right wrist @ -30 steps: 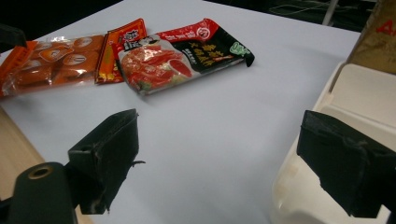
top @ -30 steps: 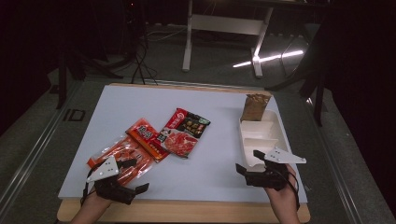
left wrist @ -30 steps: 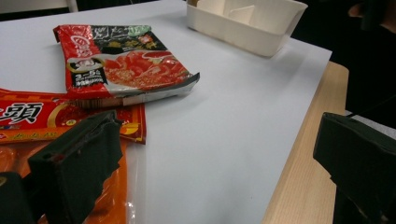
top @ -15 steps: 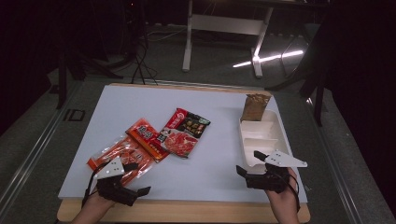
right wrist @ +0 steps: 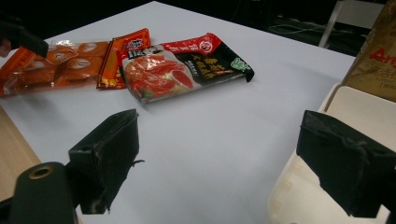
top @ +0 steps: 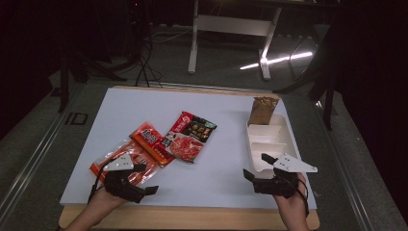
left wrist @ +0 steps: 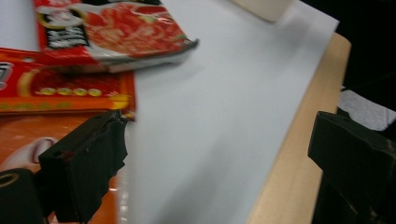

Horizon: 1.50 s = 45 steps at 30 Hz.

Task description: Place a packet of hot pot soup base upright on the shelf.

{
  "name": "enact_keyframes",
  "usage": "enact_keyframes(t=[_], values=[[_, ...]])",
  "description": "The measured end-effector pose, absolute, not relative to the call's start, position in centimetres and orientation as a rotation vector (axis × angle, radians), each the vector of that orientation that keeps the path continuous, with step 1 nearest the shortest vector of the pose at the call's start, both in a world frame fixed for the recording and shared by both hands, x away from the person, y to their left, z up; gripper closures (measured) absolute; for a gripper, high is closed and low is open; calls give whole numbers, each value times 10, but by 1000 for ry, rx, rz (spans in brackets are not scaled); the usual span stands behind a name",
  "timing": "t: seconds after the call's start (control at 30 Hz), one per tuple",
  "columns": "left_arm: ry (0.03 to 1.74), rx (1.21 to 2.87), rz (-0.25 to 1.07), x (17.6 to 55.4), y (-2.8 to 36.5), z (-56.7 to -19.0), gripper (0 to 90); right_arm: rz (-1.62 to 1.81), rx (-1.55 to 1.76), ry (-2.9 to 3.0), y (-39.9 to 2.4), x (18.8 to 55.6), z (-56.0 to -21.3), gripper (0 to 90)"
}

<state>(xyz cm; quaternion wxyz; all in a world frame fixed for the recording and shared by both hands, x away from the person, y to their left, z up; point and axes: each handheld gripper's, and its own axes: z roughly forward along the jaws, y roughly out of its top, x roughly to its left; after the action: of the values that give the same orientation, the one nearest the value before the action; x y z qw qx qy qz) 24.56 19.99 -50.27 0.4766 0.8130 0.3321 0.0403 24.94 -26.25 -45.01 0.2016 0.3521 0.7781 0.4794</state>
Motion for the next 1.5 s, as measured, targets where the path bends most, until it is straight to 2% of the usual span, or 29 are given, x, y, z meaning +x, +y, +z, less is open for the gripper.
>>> enact_keyframes(t=[0.13,0.5,0.7,1.0,1.23,1.37,1.5], values=[[852,1982,114,258,205,-494,98,1337,982,2179,-263,249,-451,132],[924,1998,161,302,197,-472,158,1354,957,2184,-262,247,-449,135],[965,2011,203,326,189,-466,262,1365,961,2184,-262,247,-449,134],[1055,2024,273,363,183,-463,516,1365,957,2191,-262,247,-449,134],[1112,2080,304,392,174,-471,746,1364,951,2205,-262,247,-450,135],[1144,2121,312,410,169,-481,848,1361,946,2209,-262,247,-450,135],[1177,2159,317,425,165,-491,894,1362,949,2206,-262,247,-450,135]])
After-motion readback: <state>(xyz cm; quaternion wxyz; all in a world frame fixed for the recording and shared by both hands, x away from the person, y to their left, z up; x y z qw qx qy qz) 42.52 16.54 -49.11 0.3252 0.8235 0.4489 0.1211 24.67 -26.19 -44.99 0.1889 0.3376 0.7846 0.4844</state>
